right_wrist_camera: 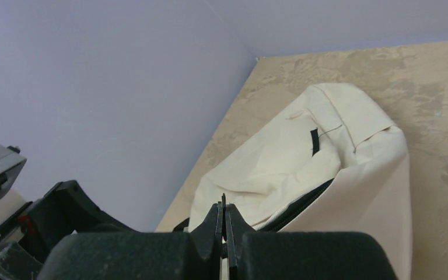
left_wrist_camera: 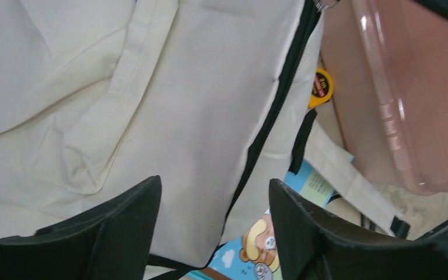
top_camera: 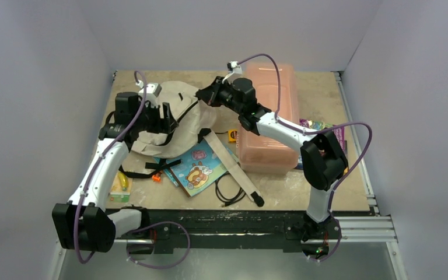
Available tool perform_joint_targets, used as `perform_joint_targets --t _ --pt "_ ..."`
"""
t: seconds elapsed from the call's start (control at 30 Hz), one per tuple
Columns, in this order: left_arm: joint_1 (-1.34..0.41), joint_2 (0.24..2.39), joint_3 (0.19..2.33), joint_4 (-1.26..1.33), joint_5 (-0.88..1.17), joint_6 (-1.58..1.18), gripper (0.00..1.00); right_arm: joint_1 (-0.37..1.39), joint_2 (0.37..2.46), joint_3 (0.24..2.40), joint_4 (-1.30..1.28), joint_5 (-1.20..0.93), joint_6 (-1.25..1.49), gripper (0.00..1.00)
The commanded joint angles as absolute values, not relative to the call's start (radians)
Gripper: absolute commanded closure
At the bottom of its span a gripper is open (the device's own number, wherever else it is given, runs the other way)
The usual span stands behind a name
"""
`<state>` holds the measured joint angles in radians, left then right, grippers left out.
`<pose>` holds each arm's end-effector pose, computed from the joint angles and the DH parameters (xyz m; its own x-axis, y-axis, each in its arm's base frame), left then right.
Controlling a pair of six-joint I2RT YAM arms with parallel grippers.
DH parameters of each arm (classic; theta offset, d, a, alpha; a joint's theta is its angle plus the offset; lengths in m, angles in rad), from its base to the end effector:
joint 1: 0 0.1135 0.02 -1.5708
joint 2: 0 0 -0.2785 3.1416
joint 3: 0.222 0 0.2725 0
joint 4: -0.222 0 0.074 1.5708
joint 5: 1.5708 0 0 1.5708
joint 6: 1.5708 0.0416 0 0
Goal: Pack the student bag
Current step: Unzip the student bag at the center of the board.
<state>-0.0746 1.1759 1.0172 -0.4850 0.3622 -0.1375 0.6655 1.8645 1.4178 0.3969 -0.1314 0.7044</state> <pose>0.2733 -0.0352 0.3200 -0.6411 -0.0806 -0.7632 0.2670 0.9089 -0.3203 0.3753 0.3015 0.3136 -0.4929 0.4293 -0.7568 -0.5195 0.5526 0.6517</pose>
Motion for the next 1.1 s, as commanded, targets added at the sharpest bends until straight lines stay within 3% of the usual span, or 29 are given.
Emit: perform_joint_targets --t 0.0,0.2,0.37,0.6,0.7,0.77,0.8,0.83,1.07 --pt "-0.101 1.190 1.134 -0.403 0.448 -0.194 0.24 0.663 1.845 1.431 0.538 -0.220 0.750 1.00" --pt "-0.155 1.335 1.257 -0.415 0.411 -0.166 0.24 0.663 1.830 1.421 0.545 -0.236 0.772 1.00" --pt "-0.161 1.437 1.349 -0.454 0.438 -0.161 0.37 0.665 1.828 1.434 0.539 -0.237 0.782 1.00" --pt "-0.161 1.448 1.317 -0.432 0.425 -0.139 0.49 0.667 1.851 1.486 0.521 -0.236 0.787 1.00" --pt "-0.160 1.457 1.324 -0.439 0.436 -0.126 0.61 0.671 1.868 1.511 0.508 -0.235 0.788 1.00" --pt "-0.160 1.461 1.348 -0.471 0.424 -0.109 0.75 0.672 1.876 1.522 0.508 -0.227 0.790 1.00" --pt "-0.160 1.457 1.355 -0.498 0.395 -0.100 0.93 0.672 1.880 1.525 0.504 -0.216 0.790 1.00" --pt "-0.160 1.446 1.362 -0.521 0.344 -0.095 1.00 0.672 1.882 1.528 0.496 -0.195 0.788 1.00" --pt "-0.160 1.195 1.209 -0.398 0.037 -0.036 1.00 0.669 1.917 1.617 0.308 0.031 0.627 1.00"
